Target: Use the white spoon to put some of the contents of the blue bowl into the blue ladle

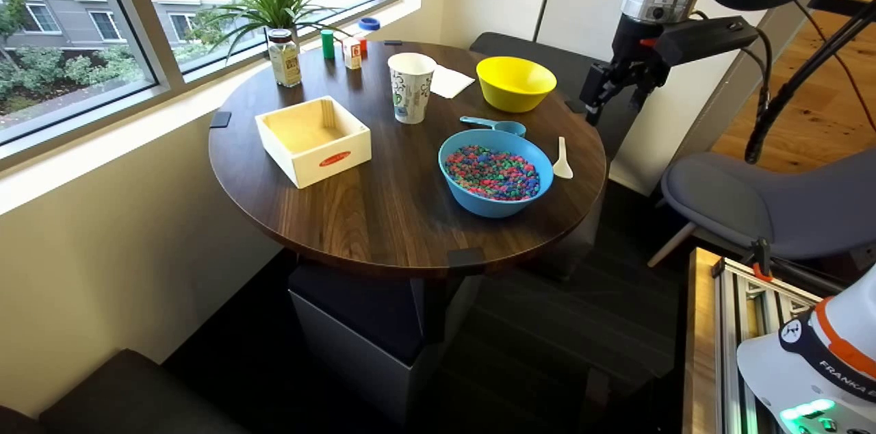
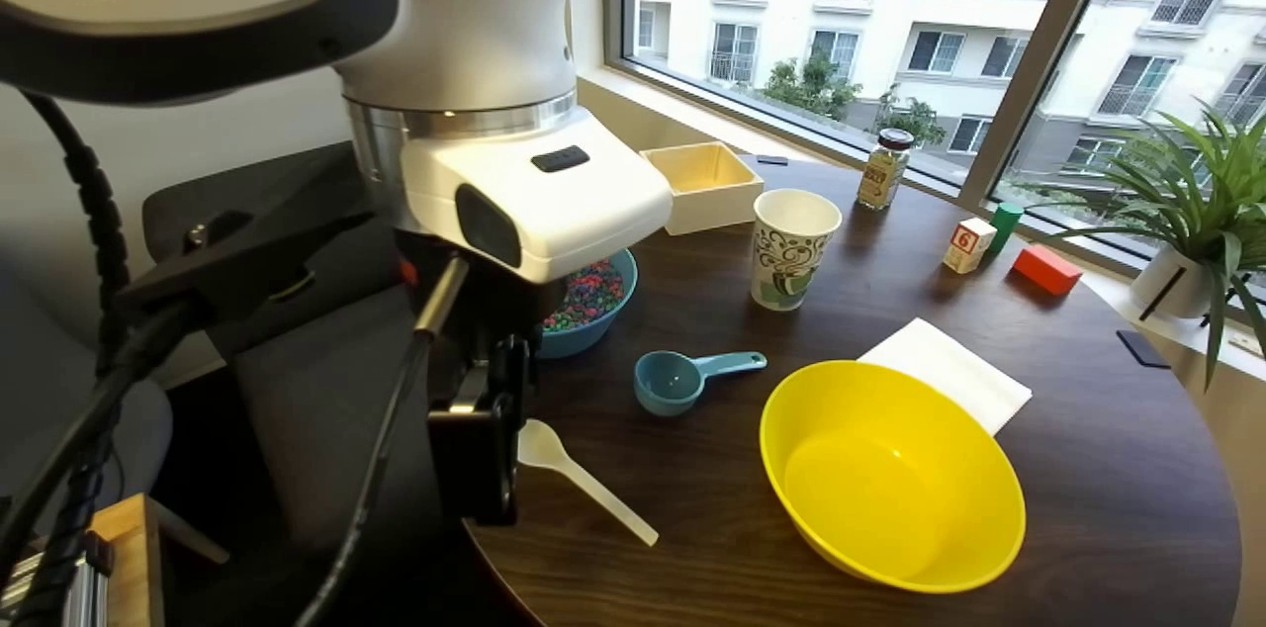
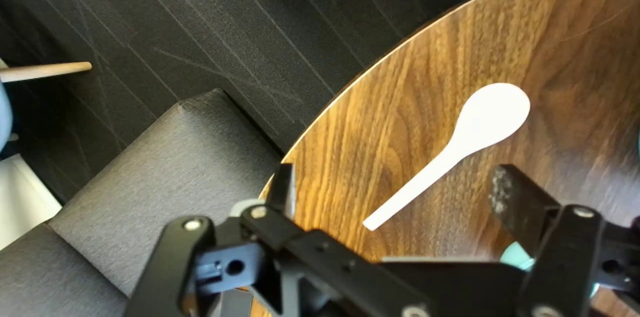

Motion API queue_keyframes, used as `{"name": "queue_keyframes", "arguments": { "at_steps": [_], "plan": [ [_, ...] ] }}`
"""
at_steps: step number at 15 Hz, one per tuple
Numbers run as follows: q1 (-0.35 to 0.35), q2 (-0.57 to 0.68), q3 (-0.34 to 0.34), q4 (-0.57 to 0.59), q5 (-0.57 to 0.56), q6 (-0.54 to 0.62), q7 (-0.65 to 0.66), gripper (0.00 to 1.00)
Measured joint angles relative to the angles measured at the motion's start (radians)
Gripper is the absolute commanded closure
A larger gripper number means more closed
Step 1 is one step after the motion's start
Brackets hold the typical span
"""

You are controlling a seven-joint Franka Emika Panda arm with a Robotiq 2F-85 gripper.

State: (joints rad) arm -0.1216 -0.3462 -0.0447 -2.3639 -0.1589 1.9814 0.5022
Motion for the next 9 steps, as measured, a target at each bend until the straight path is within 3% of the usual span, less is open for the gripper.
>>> {"name": "queue_keyframes", "arguments": {
  "at_steps": [6,9],
  "plan": [
    [-0.003,0.035,0.000,-0.042,0.020,0.201,0.008,0.00],
    [-0.009,0.060,0.000,-0.058,0.058,0.241,0.035,0.00]
  ]
}}
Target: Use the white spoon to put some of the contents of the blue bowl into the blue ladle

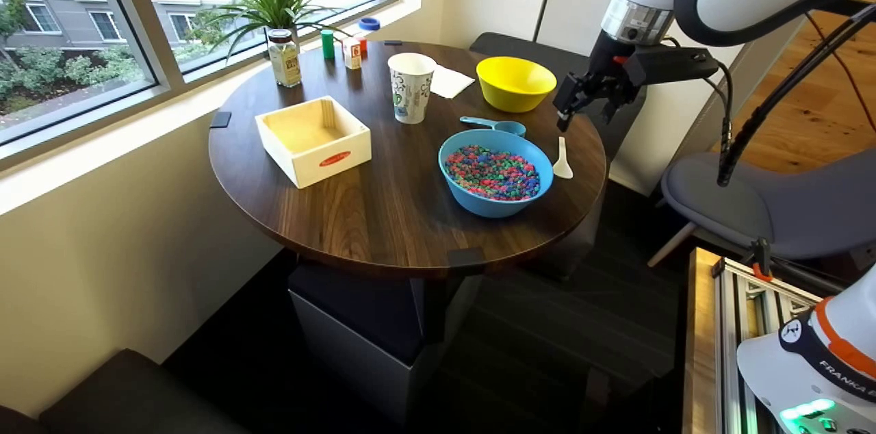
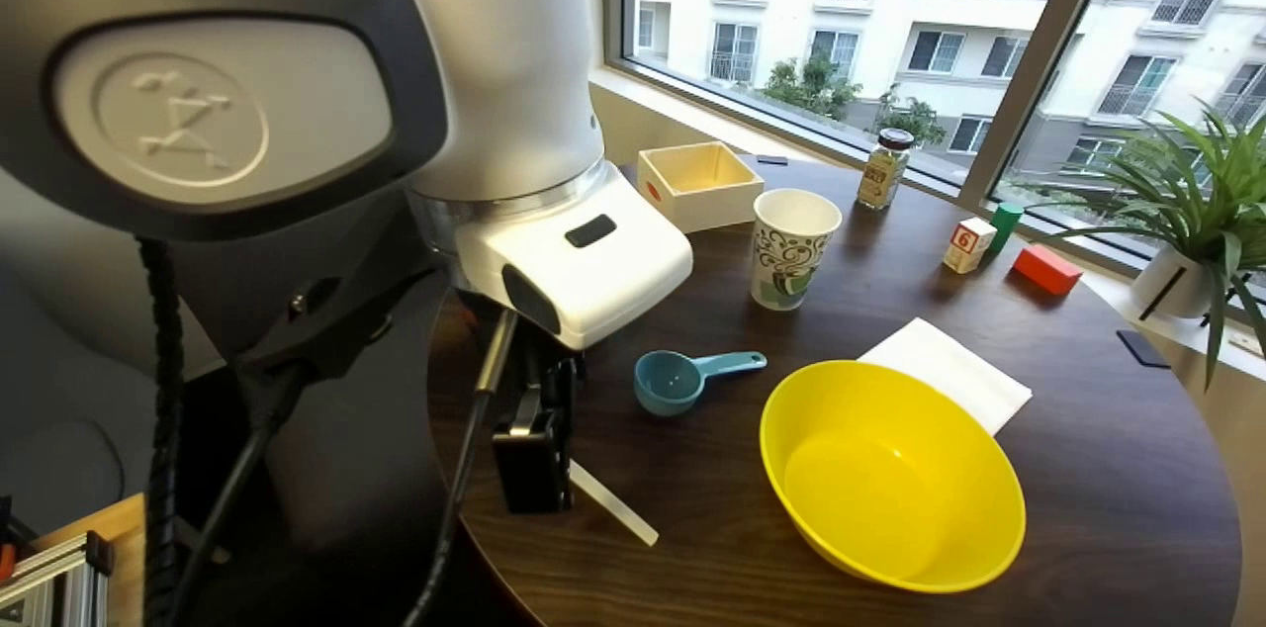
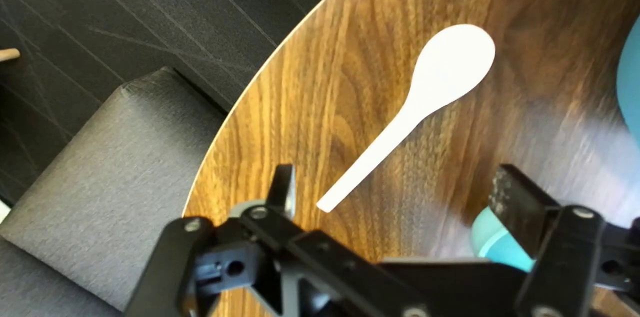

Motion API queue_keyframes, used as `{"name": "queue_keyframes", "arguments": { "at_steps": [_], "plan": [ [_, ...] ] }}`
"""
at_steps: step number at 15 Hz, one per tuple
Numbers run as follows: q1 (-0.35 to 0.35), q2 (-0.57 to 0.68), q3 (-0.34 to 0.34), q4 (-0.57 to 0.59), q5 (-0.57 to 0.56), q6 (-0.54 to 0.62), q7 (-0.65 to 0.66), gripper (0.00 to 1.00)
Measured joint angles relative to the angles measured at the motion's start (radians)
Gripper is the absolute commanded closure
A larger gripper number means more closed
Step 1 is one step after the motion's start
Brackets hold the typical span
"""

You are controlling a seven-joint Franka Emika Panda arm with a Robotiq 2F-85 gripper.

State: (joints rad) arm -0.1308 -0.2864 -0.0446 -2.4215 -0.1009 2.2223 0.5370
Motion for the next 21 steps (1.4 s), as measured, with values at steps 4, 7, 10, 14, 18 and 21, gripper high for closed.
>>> {"name": "queue_keyframes", "arguments": {
  "at_steps": [4,7,10,14,18,21],
  "plan": [
    [-0.001,0.038,0.000,0.000,0.037,0.003,0.065,0.00],
    [-0.004,0.063,0.000,0.000,0.037,0.006,0.108,0.00],
    [-0.004,0.087,0.000,0.000,0.037,0.009,0.137,0.00],
    [-0.006,0.113,-0.002,0.000,0.037,0.059,0.156,0.00],
    [-0.013,0.144,-0.006,0.000,0.037,0.122,0.169,0.22],
    [-0.013,0.164,-0.010,0.000,0.037,0.148,0.173,0.48]
  ]
}}
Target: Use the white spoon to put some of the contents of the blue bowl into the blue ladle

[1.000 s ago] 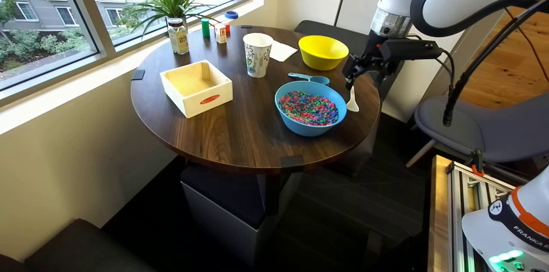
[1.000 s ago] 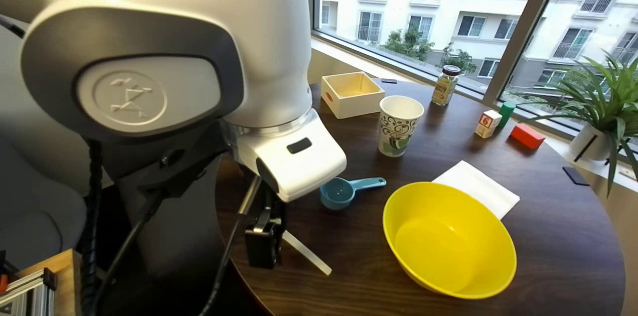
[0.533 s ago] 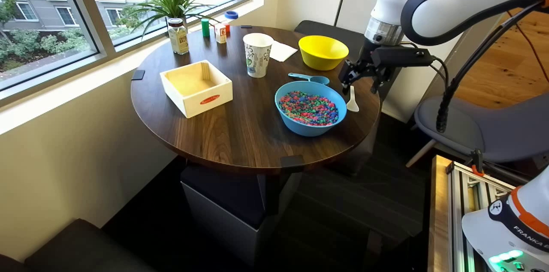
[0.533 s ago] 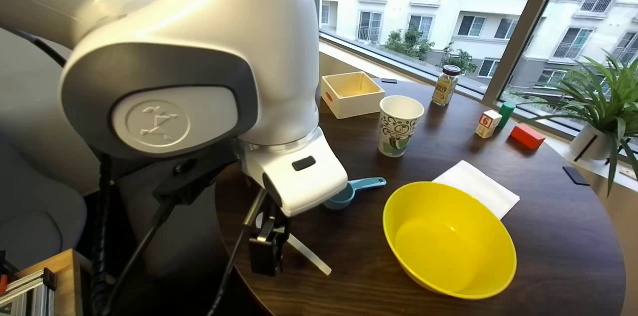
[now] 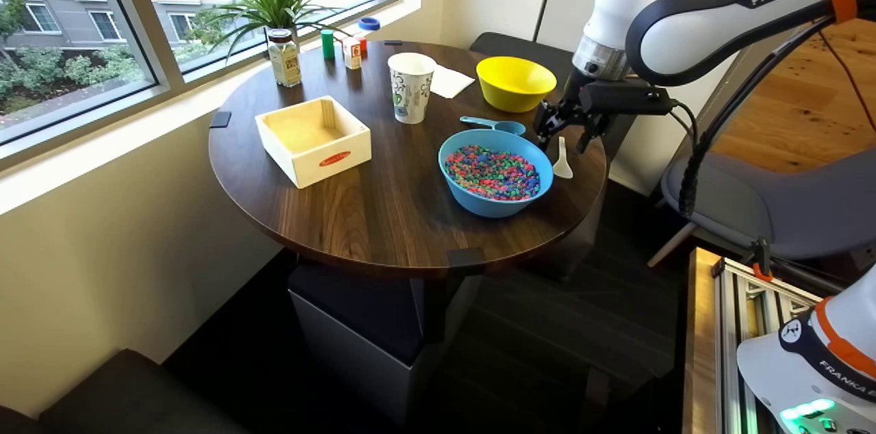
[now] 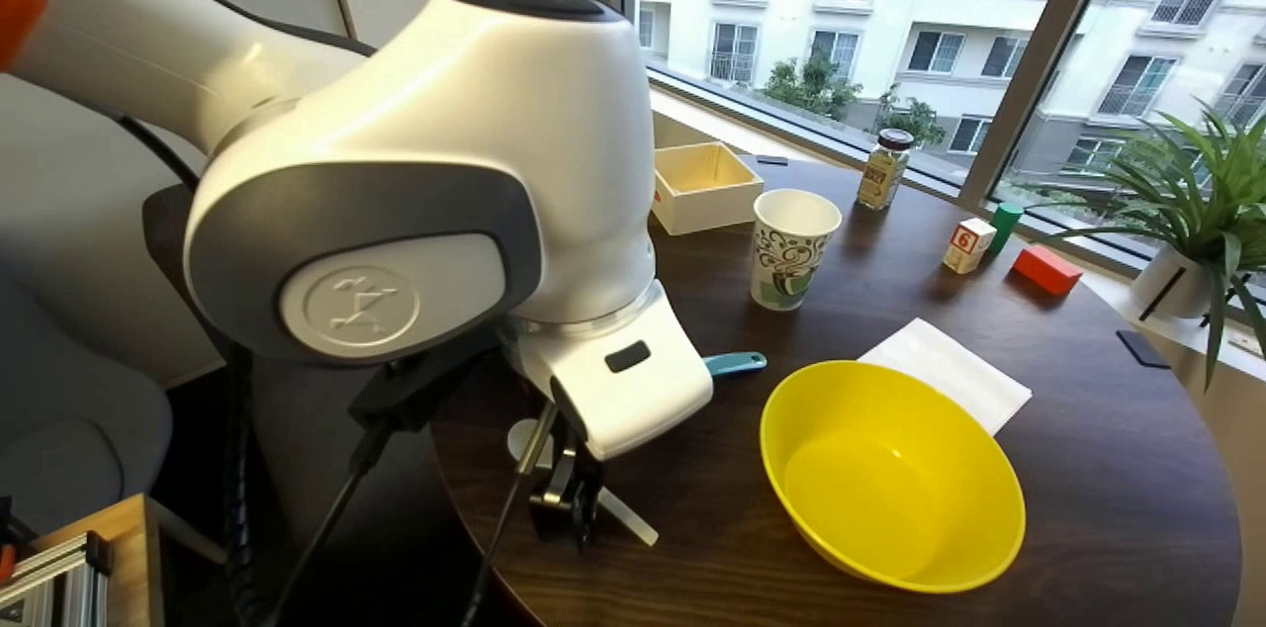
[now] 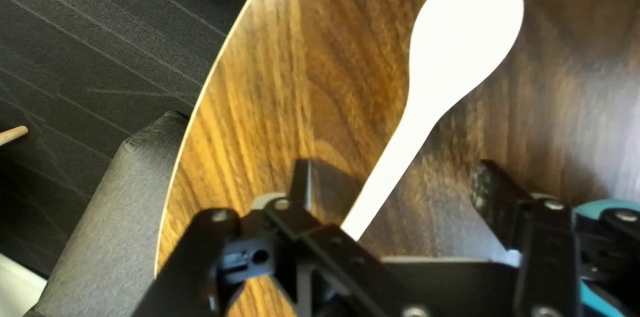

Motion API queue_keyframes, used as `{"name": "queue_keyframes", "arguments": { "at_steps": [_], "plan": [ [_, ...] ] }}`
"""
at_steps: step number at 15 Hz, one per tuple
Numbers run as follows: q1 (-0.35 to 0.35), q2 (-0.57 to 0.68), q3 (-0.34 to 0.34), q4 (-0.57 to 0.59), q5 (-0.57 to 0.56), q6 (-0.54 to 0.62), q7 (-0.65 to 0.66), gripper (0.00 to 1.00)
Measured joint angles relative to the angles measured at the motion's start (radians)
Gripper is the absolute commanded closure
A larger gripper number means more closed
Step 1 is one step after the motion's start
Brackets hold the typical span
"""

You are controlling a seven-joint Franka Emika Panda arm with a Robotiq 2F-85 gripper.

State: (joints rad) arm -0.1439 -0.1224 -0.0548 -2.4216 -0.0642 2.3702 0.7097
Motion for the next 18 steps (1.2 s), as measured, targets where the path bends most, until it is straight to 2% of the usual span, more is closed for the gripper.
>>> {"name": "queue_keyframes", "arguments": {
  "at_steps": [6,7,14,18],
  "plan": [
    [0.000,0.003,-0.003,0.010,-0.001,0.004,0.010,0.94],
    [0.000,0.003,-0.004,0.010,-0.002,0.004,0.011,0.99],
    [0.001,-0.003,-0.001,0.013,-0.006,0.005,0.015,0.97],
    [0.005,-0.052,0.018,0.015,-0.027,0.001,0.014,0.97]
  ]
}}
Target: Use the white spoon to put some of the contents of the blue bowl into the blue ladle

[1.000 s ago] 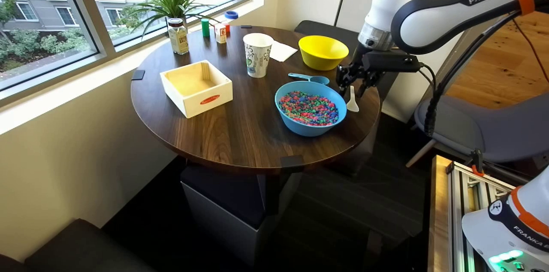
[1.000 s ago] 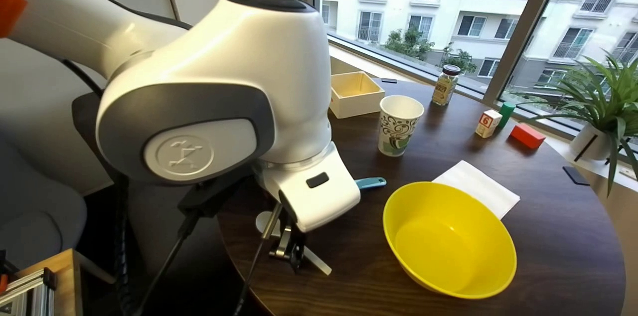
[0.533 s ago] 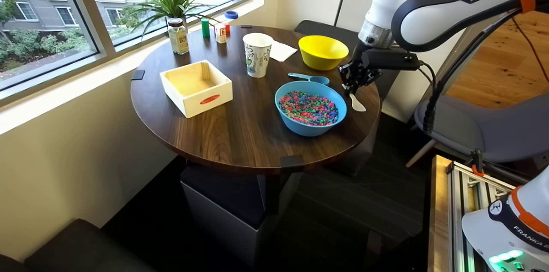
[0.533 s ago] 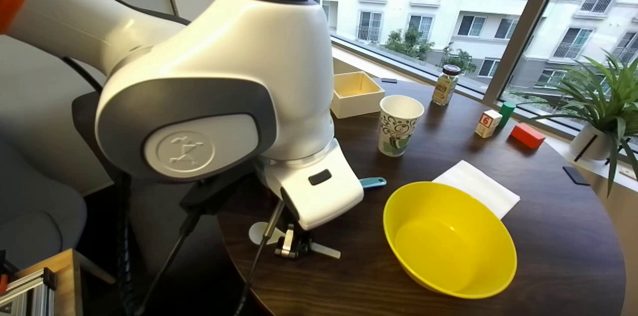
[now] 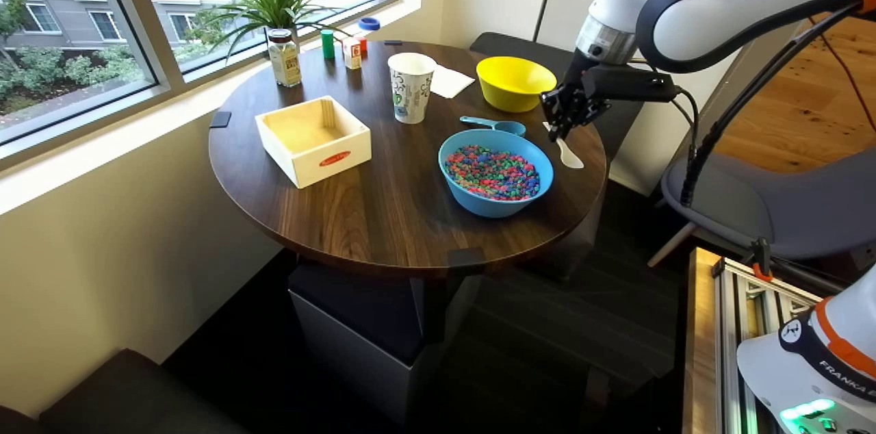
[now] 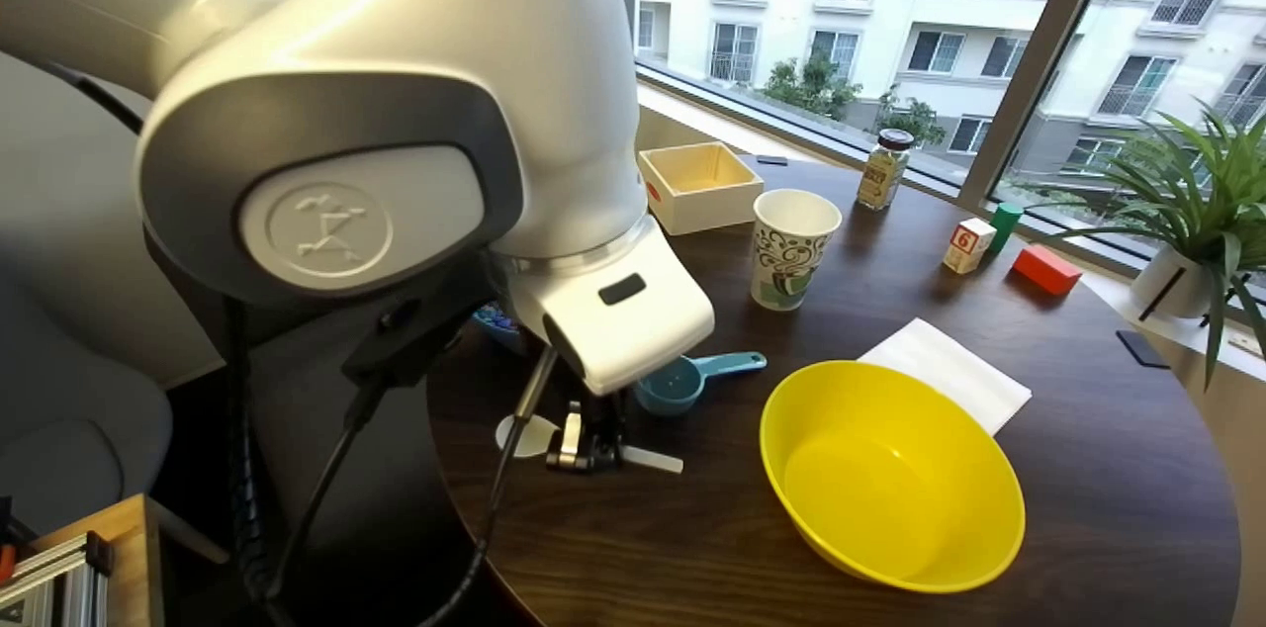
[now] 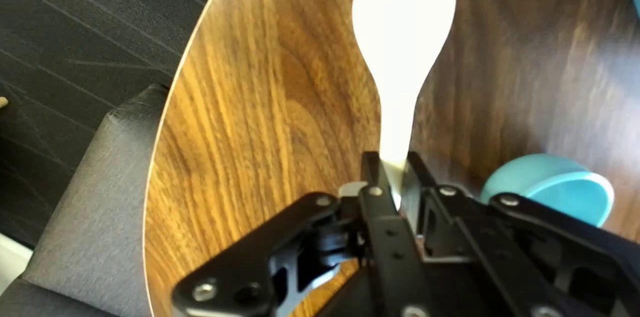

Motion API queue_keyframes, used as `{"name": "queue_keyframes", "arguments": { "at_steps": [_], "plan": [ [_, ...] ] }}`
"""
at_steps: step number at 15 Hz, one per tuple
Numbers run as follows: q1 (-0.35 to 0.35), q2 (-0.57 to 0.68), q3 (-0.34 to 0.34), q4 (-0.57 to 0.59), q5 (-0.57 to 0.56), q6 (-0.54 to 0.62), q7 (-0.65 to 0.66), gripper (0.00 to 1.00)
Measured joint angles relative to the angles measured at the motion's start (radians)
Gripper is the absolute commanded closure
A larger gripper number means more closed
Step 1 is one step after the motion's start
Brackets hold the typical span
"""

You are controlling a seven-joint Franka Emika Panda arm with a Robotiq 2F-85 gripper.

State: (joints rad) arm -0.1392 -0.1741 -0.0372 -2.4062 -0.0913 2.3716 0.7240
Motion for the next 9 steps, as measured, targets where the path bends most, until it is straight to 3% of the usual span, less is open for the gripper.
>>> {"name": "queue_keyframes", "arguments": {
  "at_steps": [6,7,9],
  "plan": [
    [0.005,-0.118,0.078,0.026,-0.099,-0.070,0.017,0.97],
    [0.005,-0.132,0.095,0.033,-0.123,-0.075,0.026,0.87],
    [0.008,-0.149,0.126,0.047,-0.153,-0.078,0.028,0.87]
  ]
}}
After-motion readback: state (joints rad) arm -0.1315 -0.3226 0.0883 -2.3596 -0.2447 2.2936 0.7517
